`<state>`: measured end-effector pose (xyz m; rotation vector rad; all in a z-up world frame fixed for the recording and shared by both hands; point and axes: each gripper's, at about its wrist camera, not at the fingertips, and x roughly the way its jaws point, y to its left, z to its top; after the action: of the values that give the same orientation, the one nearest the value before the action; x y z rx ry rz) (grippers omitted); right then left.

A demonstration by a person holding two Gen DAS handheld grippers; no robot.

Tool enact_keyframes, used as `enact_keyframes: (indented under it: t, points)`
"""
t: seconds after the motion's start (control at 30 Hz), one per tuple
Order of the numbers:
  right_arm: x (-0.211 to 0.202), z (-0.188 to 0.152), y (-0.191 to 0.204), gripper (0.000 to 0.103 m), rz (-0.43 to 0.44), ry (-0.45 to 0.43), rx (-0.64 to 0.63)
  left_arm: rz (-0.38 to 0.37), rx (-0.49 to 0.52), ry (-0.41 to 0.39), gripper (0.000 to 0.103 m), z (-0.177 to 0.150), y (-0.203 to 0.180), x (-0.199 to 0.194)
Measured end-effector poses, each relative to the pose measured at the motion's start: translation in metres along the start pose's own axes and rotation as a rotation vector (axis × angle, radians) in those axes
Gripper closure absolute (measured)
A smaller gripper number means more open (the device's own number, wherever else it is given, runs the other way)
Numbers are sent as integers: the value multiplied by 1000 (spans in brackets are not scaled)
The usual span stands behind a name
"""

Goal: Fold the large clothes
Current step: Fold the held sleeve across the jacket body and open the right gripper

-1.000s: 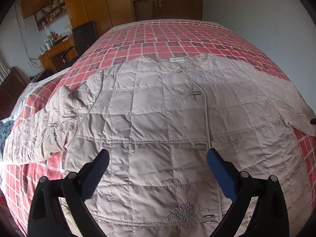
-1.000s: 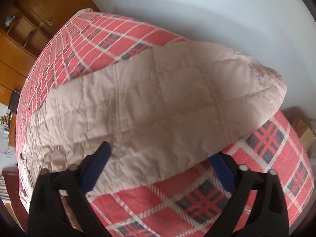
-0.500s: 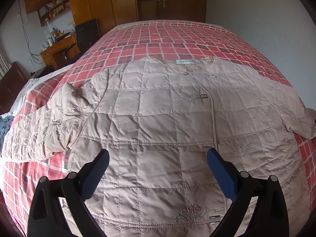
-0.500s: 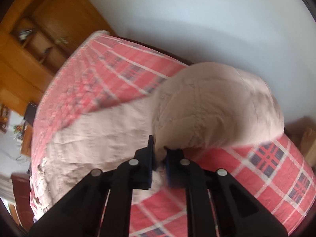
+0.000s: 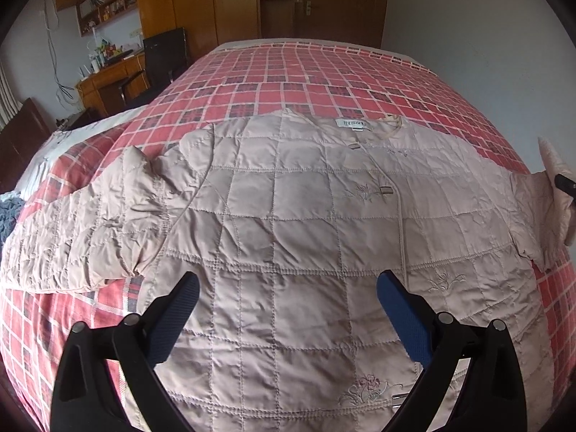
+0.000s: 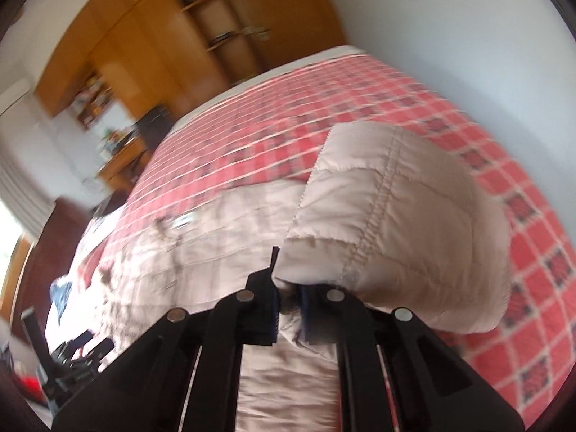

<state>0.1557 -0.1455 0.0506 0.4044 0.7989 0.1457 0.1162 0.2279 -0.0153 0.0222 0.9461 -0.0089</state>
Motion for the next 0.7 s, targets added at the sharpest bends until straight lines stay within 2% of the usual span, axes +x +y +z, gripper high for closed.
enact_keyframes:
  t: [0.1,0.2,0.47,0.63,0.7]
  points:
    - [11,-7,32,95,60,35,-74,-44,-45,18,4,3,9,5]
    - [25,-17,63,95,113,78,-137,-57,-72,27,4,6,16,9]
    - [72,-54,112,93,112,211,-287,-111,-87,55,4,16,15,18]
    - [89,-67,114,80,133,302,-319,-174,-77,83,5,23,2,23]
    - [81,-71,112,67,168,325,-328,-191,-66,92,5,27,-6,25]
